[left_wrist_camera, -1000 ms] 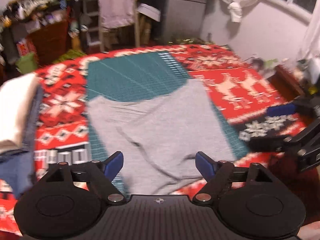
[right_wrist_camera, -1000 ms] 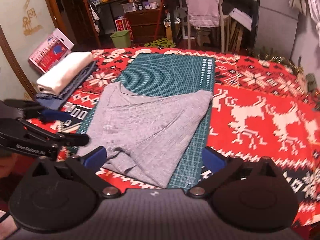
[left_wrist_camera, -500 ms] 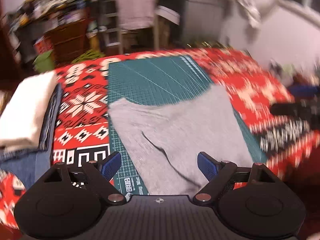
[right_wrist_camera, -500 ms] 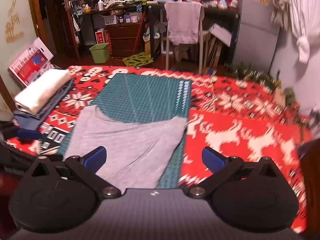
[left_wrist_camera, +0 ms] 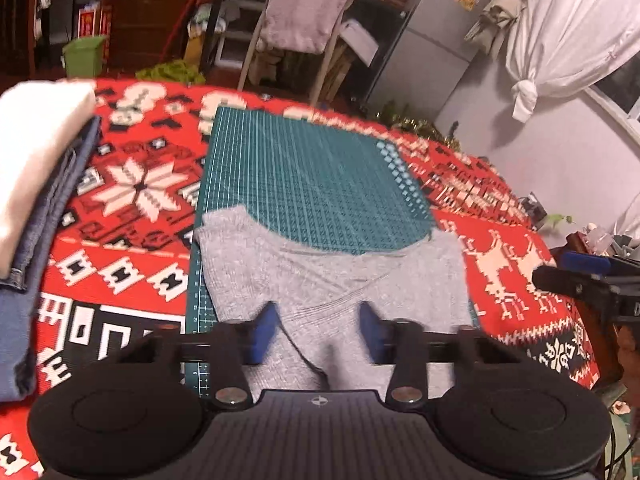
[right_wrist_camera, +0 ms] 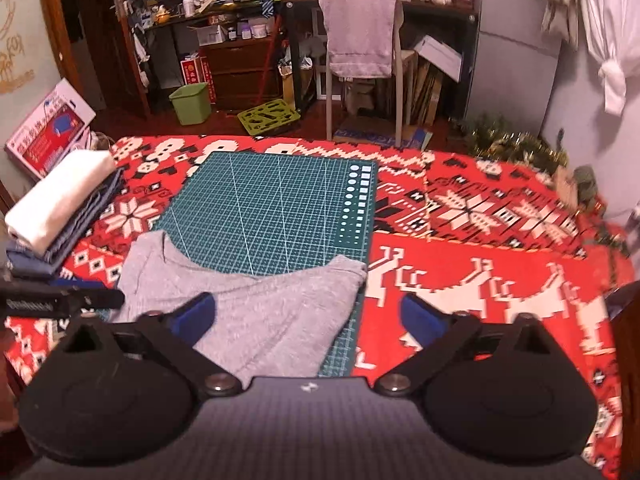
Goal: Fold clothes
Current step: 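Move both tools back over the folded shirt and close the left tool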
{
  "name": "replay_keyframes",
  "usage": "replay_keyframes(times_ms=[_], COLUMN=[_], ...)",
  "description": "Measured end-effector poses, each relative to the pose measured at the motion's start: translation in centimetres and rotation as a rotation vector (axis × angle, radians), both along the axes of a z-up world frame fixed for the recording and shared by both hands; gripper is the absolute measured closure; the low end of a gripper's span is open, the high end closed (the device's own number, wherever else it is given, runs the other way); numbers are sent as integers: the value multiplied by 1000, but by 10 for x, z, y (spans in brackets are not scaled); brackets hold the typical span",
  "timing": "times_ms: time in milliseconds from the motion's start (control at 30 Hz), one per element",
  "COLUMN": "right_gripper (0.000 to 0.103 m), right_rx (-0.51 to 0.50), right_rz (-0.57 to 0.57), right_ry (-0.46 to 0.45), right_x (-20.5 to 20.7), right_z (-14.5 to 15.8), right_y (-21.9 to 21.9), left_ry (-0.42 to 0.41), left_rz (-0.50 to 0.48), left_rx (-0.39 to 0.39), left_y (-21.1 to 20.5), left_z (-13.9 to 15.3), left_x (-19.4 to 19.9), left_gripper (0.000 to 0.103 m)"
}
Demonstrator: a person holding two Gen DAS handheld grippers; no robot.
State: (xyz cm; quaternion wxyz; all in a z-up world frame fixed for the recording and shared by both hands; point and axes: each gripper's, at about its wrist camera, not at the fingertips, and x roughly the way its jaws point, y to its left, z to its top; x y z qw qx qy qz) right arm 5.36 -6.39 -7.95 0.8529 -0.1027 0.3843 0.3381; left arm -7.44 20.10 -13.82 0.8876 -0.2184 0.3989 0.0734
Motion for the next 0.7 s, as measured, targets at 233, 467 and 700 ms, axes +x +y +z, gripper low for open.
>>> replay_keyframes(times_ms=[233, 467, 700], right_gripper=[60, 81, 94], right_rx=[-48, -75, -75], right_rz=[31, 49, 68], right_ry=[44, 78, 83], right_x=[27, 51, 66], right_z=[-33, -62, -81], right_y=[27, 48, 68], left_ry=[38, 75, 60], left_rz=[-35, -72, -28], left_rx=[12, 2, 72], left_y=[8, 11, 4], left_z=[-19, -32, -18], left_x=[15, 27, 27], left_gripper=[74, 90, 99])
